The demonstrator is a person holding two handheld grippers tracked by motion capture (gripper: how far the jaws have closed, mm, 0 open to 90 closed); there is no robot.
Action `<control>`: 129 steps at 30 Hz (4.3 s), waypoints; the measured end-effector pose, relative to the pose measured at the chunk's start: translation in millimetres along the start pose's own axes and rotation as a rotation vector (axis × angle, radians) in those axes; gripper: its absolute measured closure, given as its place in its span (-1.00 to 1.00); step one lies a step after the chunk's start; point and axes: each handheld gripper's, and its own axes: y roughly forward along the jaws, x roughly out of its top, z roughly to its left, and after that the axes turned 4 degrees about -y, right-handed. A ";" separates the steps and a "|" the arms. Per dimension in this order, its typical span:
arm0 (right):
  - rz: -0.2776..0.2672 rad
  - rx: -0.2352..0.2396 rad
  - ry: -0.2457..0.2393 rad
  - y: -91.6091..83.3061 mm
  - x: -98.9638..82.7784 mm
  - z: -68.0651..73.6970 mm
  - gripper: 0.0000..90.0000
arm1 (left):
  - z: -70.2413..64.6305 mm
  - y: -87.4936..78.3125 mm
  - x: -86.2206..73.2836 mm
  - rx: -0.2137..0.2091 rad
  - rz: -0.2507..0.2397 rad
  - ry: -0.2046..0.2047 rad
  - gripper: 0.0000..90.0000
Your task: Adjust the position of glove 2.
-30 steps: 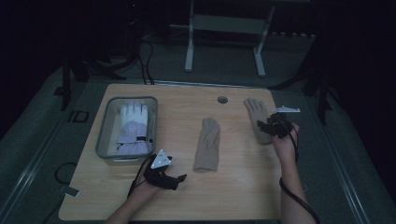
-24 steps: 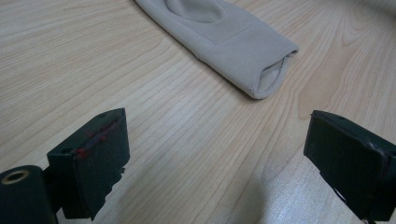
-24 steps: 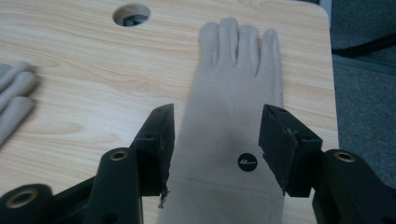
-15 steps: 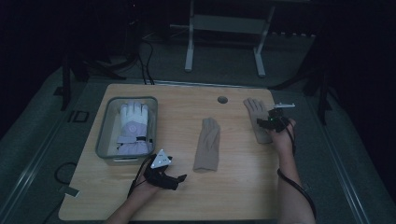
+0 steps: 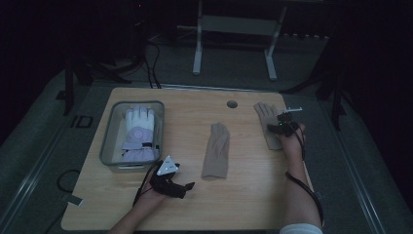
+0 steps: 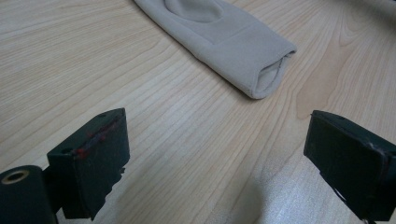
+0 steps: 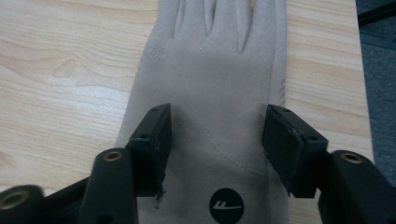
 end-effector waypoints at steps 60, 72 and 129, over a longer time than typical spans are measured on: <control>-0.095 0.005 0.193 -139.1 -91.1 74.8 0.81 | -2.5 0.2 -0.4 0.009 -0.003 0.020 -0.84; -0.019 -0.017 0.184 -108.0 -107.6 79.8 0.76 | -2.9 0.1 -0.5 0.008 -0.004 0.023 -0.84; -0.083 0.025 0.059 -122.0 -69.3 82.1 0.79 | -1.9 0.0 -0.5 0.000 -0.003 0.017 -0.84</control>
